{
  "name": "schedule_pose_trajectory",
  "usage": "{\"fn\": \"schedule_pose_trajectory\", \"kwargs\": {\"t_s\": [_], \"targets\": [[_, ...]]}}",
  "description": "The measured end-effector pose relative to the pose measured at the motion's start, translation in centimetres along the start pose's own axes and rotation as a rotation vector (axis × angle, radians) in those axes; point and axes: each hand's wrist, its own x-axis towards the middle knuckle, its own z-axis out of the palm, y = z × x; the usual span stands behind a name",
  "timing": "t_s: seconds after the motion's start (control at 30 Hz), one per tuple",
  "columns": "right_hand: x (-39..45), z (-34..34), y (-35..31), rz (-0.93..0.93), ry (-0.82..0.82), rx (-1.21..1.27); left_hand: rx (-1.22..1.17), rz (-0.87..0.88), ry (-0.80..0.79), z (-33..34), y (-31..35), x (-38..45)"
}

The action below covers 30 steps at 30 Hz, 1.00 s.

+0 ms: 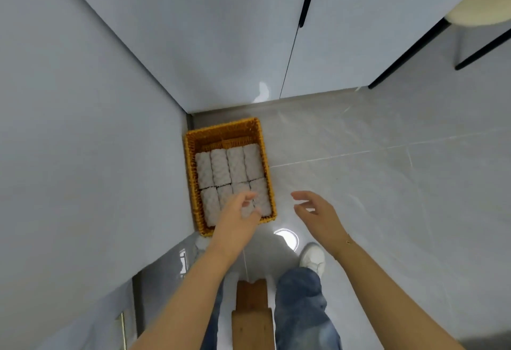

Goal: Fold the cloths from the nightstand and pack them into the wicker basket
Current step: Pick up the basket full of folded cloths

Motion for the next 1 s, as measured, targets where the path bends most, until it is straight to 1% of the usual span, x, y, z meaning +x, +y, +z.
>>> {"fn": "schedule_pose_trajectory", "kwargs": {"t_s": [0.17, 0.27, 0.47, 0.57, 0.67, 0.8, 0.9, 1.0], "targets": [[8.2, 5.6, 6.9, 0.118, 0.015, 0.026, 0.037, -0.038, -0.057, 1.3, -6.4, 7.4], [12.5, 8.8, 10.1, 0.157, 0.009, -0.006, 0.042, -0.082, -0.044, 1.5, -9.5, 10.6], [20.2, 13.8, 14.5, 0.185, -0.039, -0.177, 0.054, -0.13, -0.007, 2.2, -14.4, 15.2], [23.3, 15.8, 16.7, 0.23, 0.003, -0.183, 0.05, -0.148, 0.013, 2.4, -16.2, 16.9], [24.5, 16.7, 17.6, 0.224, 0.092, -0.236, 0.046, -0.168, 0.028, 2.4, -16.7, 17.7], [23.2, 16.5, 16.6, 0.175, 0.114, -0.319, 0.053, -0.162, 0.041, 2.0, -15.9, 17.2], [20.5, 14.4, 14.4, 0.15, 0.152, -0.367, 0.049, -0.153, 0.051, 1.7, -13.8, 15.8], [16.1, 10.6, 11.8, 0.232, 0.168, -0.379, 0.054, -0.142, 0.025, 1.3, -10.3, 13.5]]}}
